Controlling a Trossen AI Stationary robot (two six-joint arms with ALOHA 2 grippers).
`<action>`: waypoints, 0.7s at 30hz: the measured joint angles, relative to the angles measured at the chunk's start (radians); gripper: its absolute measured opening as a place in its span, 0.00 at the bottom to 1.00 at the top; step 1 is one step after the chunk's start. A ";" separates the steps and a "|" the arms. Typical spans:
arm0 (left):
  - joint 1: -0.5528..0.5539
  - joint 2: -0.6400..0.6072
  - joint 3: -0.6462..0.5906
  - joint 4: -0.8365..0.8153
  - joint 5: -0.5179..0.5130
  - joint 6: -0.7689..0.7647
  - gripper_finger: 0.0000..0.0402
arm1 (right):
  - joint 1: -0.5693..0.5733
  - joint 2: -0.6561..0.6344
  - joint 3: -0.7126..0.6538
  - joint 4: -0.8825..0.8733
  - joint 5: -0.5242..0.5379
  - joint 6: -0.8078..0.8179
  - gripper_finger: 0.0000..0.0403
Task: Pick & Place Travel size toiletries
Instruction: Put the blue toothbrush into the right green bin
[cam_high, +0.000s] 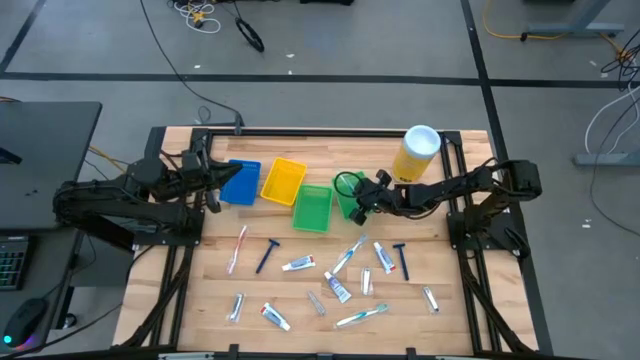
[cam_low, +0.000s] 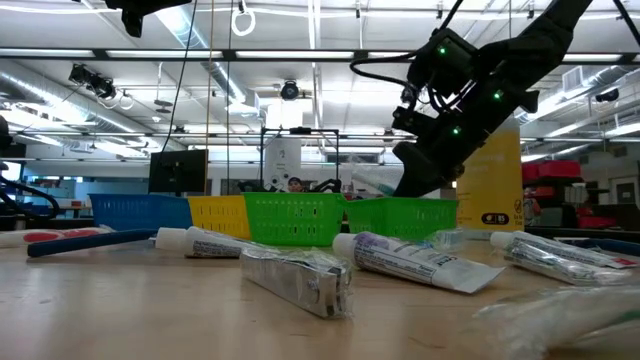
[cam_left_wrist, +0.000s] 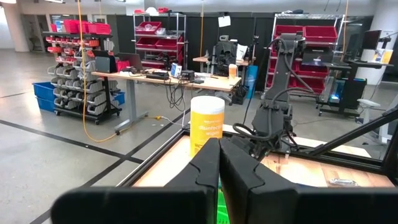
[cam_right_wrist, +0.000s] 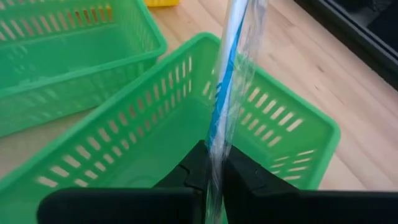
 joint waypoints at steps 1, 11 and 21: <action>0.000 0.000 0.000 0.000 0.000 0.000 0.04 | -0.005 0.000 0.000 0.000 -0.001 -0.002 0.08; 0.000 0.000 0.000 0.000 0.000 -0.002 0.02 | -0.034 0.000 0.000 -0.025 -0.107 0.007 0.15; 0.000 0.000 0.000 0.000 0.000 -0.003 0.05 | -0.035 0.000 0.000 -0.014 -0.083 0.004 0.30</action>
